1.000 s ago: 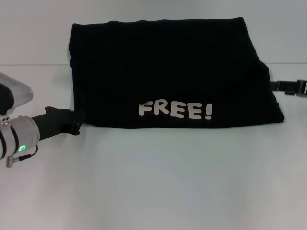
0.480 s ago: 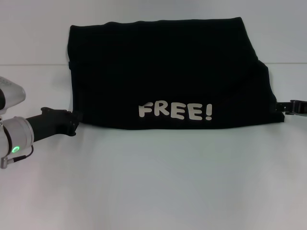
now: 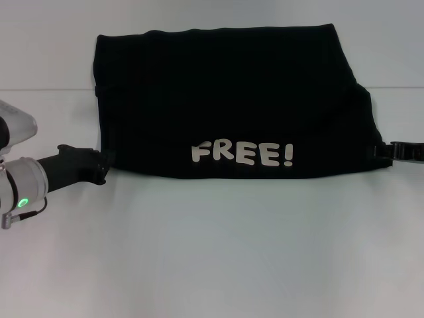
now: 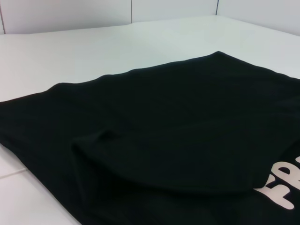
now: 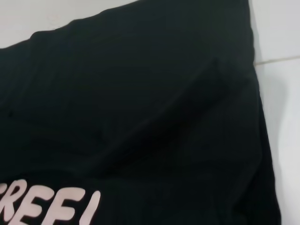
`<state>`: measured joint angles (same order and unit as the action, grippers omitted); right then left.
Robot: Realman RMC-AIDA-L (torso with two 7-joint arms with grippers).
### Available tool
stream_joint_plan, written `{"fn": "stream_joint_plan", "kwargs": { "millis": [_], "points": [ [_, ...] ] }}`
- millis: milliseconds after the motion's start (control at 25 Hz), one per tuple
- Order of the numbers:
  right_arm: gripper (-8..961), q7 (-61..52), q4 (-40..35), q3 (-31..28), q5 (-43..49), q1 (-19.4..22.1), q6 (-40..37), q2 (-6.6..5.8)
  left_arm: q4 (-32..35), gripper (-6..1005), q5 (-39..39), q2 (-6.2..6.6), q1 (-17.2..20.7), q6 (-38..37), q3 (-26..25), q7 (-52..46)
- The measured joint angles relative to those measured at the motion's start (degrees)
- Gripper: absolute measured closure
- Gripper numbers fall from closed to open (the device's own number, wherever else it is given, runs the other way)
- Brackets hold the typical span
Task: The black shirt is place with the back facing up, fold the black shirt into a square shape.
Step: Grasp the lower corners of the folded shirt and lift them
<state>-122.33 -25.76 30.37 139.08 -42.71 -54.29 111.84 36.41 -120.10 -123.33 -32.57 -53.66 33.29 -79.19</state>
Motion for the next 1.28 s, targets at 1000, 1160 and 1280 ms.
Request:
{"fn": "stream_joint_plan", "kwargs": {
  "millis": [1000,1160,1280],
  "points": [
    [939,10.15,-10.21,-0.75,-10.22,14.13,-22.09,-0.49,12.60,996,-5.46,-0.67,9.11,-28.21,-3.10,-15.31],
    [935,13.84,-13.16,-2.38,-10.29,18.19,-29.45,0.05,12.99,996,-7.10,-0.41,10.90,-39.76,-10.59,-15.29],
    [931,17.06,-14.67,-4.09,-10.14,21.23,-33.71,0.73,13.02,996,-9.44,-0.05,11.89,-44.91,-14.28,-15.12]
  ]
}}
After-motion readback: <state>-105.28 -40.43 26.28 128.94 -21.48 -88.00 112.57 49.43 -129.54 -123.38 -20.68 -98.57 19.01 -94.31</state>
